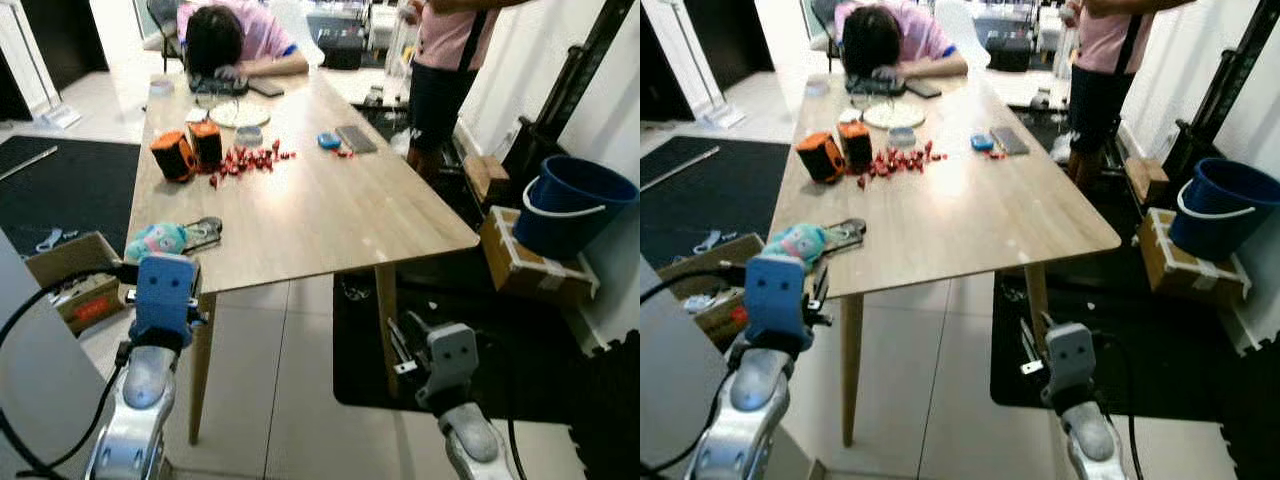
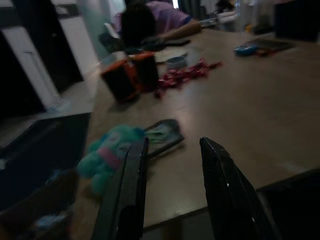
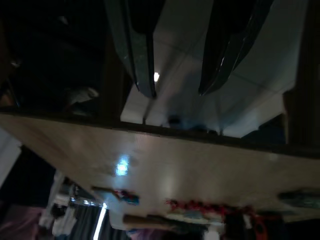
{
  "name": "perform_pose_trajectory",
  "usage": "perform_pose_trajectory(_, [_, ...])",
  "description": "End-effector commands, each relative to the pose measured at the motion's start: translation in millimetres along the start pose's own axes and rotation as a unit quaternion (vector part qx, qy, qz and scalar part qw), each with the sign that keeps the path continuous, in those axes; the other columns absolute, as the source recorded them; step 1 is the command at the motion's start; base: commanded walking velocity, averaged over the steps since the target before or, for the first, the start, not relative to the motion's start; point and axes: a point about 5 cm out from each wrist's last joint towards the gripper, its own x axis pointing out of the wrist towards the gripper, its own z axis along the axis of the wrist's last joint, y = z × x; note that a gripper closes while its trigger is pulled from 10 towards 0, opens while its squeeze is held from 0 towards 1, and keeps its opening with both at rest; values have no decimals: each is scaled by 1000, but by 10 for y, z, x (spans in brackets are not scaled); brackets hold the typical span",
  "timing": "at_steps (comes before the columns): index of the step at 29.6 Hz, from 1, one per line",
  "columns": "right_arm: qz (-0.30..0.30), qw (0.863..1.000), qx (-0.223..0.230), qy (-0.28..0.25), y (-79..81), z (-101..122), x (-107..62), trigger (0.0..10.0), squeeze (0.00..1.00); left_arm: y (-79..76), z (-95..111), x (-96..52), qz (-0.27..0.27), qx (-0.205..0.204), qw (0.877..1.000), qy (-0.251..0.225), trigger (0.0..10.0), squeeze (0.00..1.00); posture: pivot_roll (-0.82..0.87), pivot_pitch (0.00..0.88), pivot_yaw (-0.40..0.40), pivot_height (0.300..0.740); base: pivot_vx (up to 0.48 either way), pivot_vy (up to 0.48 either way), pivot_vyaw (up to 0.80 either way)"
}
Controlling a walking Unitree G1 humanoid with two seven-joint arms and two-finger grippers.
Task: Hang keys on a hook
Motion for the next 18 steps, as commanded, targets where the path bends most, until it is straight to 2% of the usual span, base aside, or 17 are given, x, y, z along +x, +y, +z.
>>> perform_pose_trajectory(1, [6,1000,8,-11,25,78,-3,10000,0,-155,196,22,-38,-19,999,-26,10000,0,67,124,-16,740,0,0,0])
perform_pose_trajectory(8, [10,1000,16,-16,73,156,-16,10000,0,-359,491,92,-90,-20,993,-73,10000,0,55,121,-10,740,0,0,0])
perform_pose_trajectory(18, [12,1000,24,-15,108,226,5,10000,0,-443,529,85,-114,2,991,-75,10000,0,51,117,-7,740,0,0,0])
